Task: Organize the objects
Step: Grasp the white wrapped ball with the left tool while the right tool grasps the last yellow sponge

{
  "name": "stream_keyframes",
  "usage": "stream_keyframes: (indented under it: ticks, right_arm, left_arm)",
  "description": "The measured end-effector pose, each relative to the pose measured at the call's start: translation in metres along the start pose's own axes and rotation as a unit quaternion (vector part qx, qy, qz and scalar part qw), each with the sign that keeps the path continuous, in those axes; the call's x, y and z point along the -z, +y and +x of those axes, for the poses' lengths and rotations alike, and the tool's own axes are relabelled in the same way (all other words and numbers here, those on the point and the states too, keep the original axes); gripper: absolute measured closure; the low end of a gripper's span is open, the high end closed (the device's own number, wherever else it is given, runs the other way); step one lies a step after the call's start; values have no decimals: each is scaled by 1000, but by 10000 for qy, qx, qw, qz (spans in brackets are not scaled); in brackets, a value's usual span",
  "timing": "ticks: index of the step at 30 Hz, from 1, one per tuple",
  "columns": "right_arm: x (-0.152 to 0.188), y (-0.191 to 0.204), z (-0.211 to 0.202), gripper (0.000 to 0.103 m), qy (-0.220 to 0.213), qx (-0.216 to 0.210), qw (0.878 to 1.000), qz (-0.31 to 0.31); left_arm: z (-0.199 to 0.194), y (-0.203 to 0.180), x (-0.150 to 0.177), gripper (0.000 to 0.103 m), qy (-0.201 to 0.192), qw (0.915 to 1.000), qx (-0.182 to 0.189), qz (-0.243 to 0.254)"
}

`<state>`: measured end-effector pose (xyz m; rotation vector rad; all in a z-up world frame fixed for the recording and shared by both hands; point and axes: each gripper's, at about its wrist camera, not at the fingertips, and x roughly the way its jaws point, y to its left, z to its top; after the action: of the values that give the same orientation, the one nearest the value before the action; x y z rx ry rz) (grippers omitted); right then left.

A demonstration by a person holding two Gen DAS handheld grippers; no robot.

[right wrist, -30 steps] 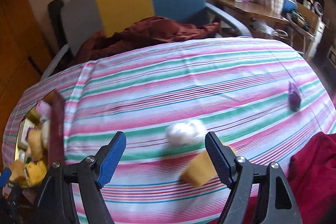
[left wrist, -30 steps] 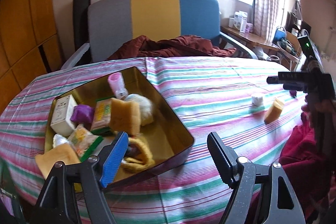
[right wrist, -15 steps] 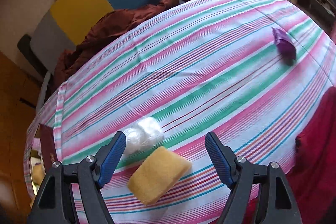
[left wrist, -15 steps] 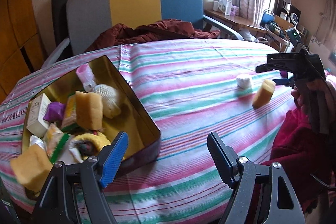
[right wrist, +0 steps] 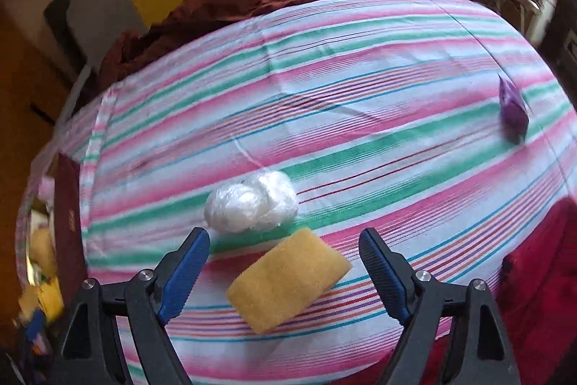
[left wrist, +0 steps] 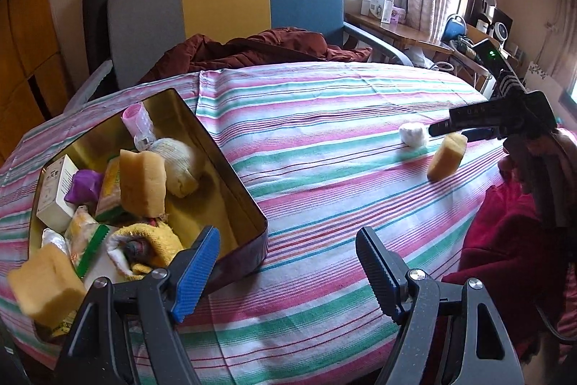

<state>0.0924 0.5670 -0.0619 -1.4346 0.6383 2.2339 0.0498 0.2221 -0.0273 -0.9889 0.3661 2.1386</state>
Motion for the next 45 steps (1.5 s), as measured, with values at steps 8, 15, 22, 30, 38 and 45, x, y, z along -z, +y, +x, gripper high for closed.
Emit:
stream_keyframes:
  ticks: [8,15,22,30,38,45]
  right_arm:
    - [7,25,9,18,514,515,9877,-1382]
    - [3,6,4,43,291,436,9951,-838]
    - [1,-52,-16,43,-438,114,9954,847]
    - [1,-73,-25,43,-742,142,9866,1445]
    - [0,-79,-21,43,-786,162,9847,1547]
    - [-2,-85,-17,43,-764,54,9829,1674]
  left_arm:
    - [0,-1,1,25,34,10000,33,-17]
    - [4,-9,-6,25,66,9998,95,143]
    - [27,-35,-32,24,107,9989,229,405]
    - [67,-79,-57,24,380,9952,562,701]
    - [106,-126,-96,34,316,9863,903,1341]
    - [150,-157,-115,41,528,9785,1129,1642]
